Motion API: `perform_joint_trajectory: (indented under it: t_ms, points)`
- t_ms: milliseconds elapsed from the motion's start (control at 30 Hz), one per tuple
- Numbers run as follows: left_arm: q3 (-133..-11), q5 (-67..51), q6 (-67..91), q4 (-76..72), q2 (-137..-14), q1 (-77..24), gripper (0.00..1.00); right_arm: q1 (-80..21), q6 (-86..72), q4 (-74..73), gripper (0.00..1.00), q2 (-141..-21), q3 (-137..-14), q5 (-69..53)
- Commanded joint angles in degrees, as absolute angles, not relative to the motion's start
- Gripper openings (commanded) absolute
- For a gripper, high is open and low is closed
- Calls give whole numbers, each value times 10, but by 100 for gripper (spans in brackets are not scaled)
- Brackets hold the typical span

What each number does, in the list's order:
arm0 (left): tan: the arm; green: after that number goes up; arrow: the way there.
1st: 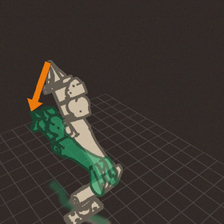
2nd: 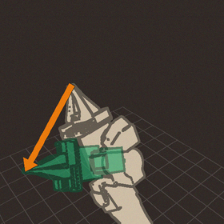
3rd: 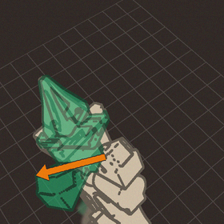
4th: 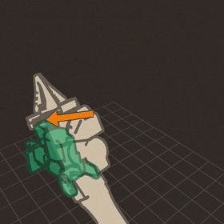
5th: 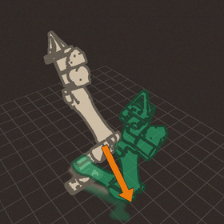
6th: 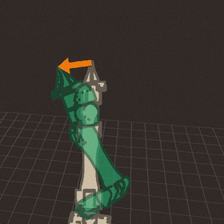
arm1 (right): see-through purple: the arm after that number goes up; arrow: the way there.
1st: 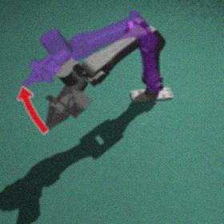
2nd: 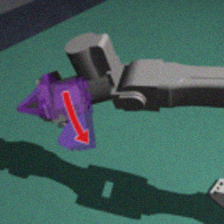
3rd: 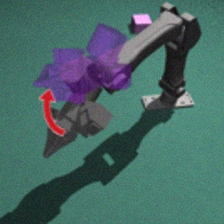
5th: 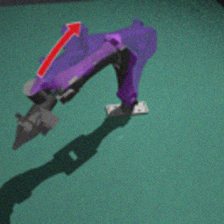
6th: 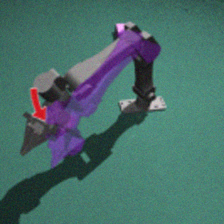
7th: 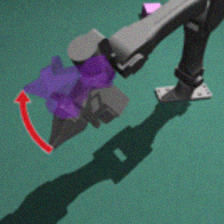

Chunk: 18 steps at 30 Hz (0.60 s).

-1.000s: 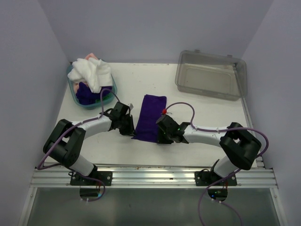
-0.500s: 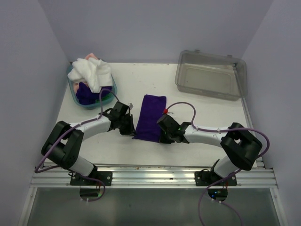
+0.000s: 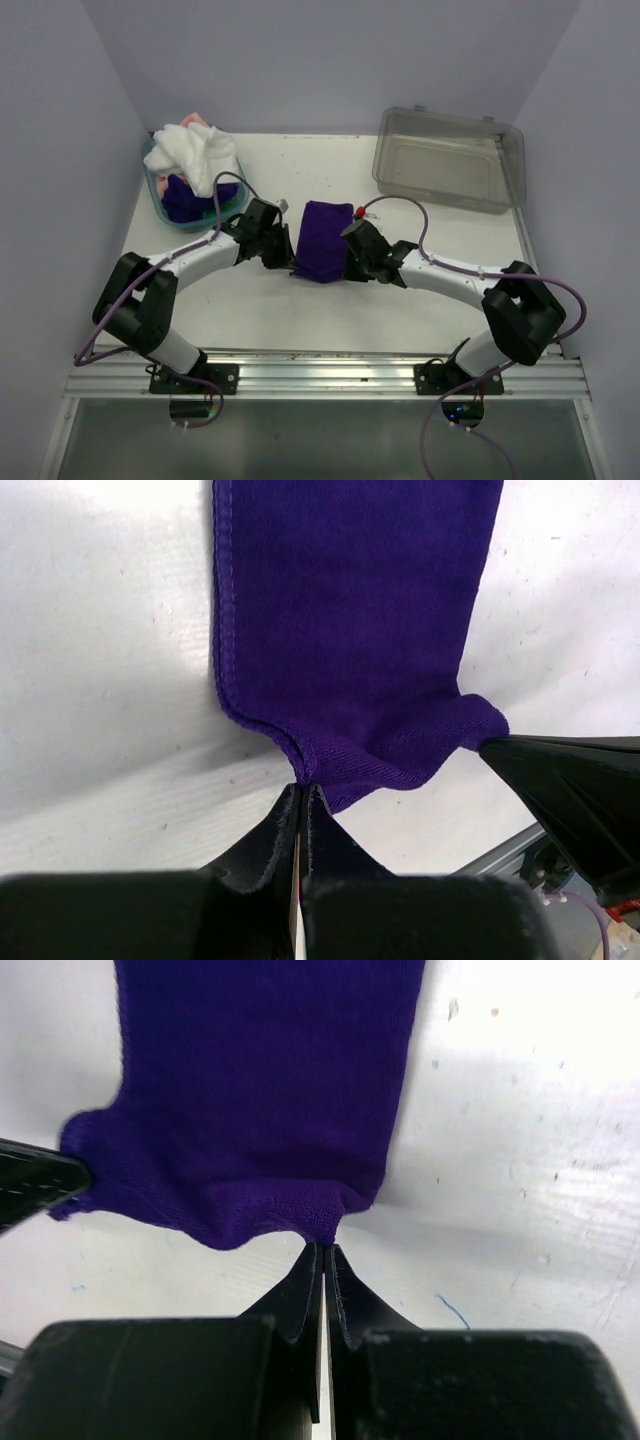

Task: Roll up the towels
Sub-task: Roll the towel

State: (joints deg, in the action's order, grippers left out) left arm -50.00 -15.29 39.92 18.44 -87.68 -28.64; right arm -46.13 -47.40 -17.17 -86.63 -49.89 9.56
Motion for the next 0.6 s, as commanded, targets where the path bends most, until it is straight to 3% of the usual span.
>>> perform_joint_trajectory:
  t_ms: [0,567]
  points:
    - [-543,-149,411,187,-909,-285,0,-440,-447,-178,0,-874,-539,115]
    - [-589,-159,411,175,-983,-238,0,-396,-421,-178,0,-957,-602,105]
